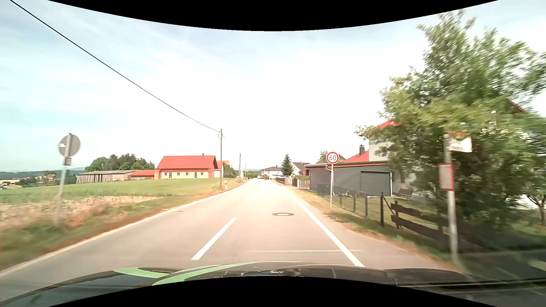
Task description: Follow the waypoints while adhering to traffic rules and regulations
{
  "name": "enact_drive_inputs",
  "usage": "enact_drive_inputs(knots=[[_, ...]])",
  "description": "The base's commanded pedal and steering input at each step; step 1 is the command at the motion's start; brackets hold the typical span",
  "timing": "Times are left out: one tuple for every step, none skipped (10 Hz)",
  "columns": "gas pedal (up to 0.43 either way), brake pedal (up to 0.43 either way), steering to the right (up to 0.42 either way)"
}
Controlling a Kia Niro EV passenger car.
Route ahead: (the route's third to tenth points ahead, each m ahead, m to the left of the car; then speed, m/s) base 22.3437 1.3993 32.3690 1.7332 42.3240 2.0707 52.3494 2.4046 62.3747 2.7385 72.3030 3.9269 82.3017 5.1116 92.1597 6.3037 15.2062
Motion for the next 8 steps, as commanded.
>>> enact_drive_inputs(knots=[[0.000, 0.000, -0.002], [0.000, 0.000, -0.004], [0.000, 0.000, -0.007], [0.000, 0.000, -0.009], [0.000, 0.000, -0.009], [0.000, 0.000, -0.009], [0.000, 0.000, -0.009], [0.000, 0.000, -0.010]])
